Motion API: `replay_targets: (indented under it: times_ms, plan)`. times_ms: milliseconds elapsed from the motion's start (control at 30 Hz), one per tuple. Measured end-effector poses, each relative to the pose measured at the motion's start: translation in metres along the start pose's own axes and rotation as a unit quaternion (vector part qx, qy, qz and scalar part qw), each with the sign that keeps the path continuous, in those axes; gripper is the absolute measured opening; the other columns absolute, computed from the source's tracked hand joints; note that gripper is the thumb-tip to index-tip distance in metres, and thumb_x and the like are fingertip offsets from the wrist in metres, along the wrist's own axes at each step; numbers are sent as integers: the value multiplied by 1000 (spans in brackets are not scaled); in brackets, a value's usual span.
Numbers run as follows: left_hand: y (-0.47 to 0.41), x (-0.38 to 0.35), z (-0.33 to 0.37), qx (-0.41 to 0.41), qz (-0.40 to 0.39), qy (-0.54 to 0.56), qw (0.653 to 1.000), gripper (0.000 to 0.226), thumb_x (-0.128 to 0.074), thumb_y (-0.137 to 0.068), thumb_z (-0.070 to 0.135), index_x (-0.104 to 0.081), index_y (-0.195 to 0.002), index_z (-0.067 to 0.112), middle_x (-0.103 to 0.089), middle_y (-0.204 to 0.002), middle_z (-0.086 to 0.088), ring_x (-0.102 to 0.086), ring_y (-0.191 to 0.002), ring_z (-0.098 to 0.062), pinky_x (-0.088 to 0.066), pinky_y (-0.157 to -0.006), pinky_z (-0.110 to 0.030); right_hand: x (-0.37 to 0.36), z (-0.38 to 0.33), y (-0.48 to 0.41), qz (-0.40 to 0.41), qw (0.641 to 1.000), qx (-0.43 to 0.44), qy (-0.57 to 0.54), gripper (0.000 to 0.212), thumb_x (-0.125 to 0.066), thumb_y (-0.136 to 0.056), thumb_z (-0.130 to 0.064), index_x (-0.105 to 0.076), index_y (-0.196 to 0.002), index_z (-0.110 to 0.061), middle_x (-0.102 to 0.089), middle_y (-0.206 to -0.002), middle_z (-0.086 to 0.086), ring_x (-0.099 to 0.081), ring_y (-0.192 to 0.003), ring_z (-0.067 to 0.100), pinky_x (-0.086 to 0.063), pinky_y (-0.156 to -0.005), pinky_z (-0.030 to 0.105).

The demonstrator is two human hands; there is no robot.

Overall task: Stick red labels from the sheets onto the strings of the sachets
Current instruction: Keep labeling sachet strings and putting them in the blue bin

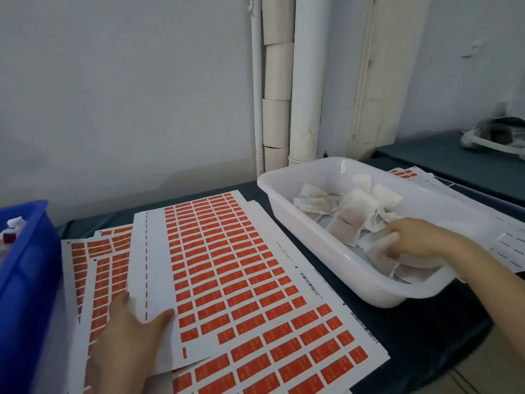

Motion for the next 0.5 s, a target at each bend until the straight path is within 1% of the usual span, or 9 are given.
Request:
replay_targets:
  times_ms: [33, 100, 233, 300, 333, 367, 433, 467, 500]
  plan:
    - [-1, 0, 0, -3, -2, -2, 1000, 88, -75, -72, 41, -27, -142, 20, -40, -145, -9, -45, -126, -38, -41, -96, -58, 3, -4, 2, 17, 997, 24, -66, 1, -59, -77, -18, -58, -78, -18, -60, -88, 2, -55, -79, 19, -44, -64, 28]
    - [-3, -2, -3, -9, -15, -5, 1000, 90, -77, -70, 41, -26, -142, 22, -40, -146, -7, -46, -126, -36, -42, -96, -56, 9, -12, 9, 39, 982, 50, -180, 10, -62, -78, -11, -61, -80, -20, -60, -84, 0, -58, -73, 18, -46, -58, 27]
    - [-4, -3, -10, 8, -42, -10, 999, 105, -81, -60, 44, -20, -143, 25, -28, -150, -8, -39, -131, -34, -41, -101, -55, 33, -38, 23, 129, 961, 79, -231, 31, -72, -75, -15, -60, -95, -34, -62, -98, -1, -57, -79, 10, -43, -61, 27]
    - [-3, 4, -8, -1, -7, -80, 997, 117, -80, -54, 55, -8, -144, 30, -14, -153, -8, -28, -136, -33, -34, -105, -55, 51, -60, 37, 162, 940, 114, -278, 34, -72, -76, -19, -59, -100, -39, -62, -97, -5, -55, -81, 3, -42, -58, 22]
    - [-2, 5, -4, -34, 8, -125, 992, 120, -77, -53, 61, -3, -144, 35, -7, -156, -4, -20, -141, -31, -29, -108, -55, 59, -73, 44, 168, 929, 135, -302, 35, -71, -77, -21, -58, -102, -41, -61, -96, -11, -55, -82, -4, -42, -55, 18]
    - [-1, 4, 3, -82, 7, -143, 986, 117, -74, -56, 64, -1, -144, 40, -2, -158, 1, -12, -144, -28, -23, -110, -55, 65, -86, 52, 169, 917, 157, -324, 36, -71, -78, -22, -58, -102, -45, -60, -95, -18, -55, -81, -9, -42, -52, 15]
    - [5, -10, 16, -169, -51, -109, 978, 95, -68, -69, 59, -10, -143, 46, -1, -158, 10, -5, -146, -21, -17, -113, -52, 73, -114, 64, 170, 903, 201, -339, 37, -70, -78, -24, -57, -102, -49, -60, -91, -26, -52, -82, -21, -39, -55, 11]
    - [10, -18, 21, -185, -88, -81, 975, 80, -64, -76, 54, -19, -142, 46, -7, -157, 13, -9, -146, -19, -19, -113, -50, 74, -128, 68, 167, 899, 219, -342, 38, -71, -78, -25, -57, -102, -50, -60, -89, -29, -49, -83, -26, -37, -59, 9]
    - [15, -25, 24, -192, -112, -66, 973, 65, -60, -83, 48, -29, -140, 44, -18, -155, 14, -20, -143, -19, -26, -112, -46, 73, -142, 72, 160, 894, 234, -347, 38, -71, -78, -26, -56, -102, -51, -59, -87, -33, -47, -82, -29, -35, -61, 8]
Point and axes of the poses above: each hand's wrist, its own y-axis away from the middle knuckle, its own x-axis out of the back of the hand, z = x × y, the point moved 5 cm from there along -y, towards the middle knuckle
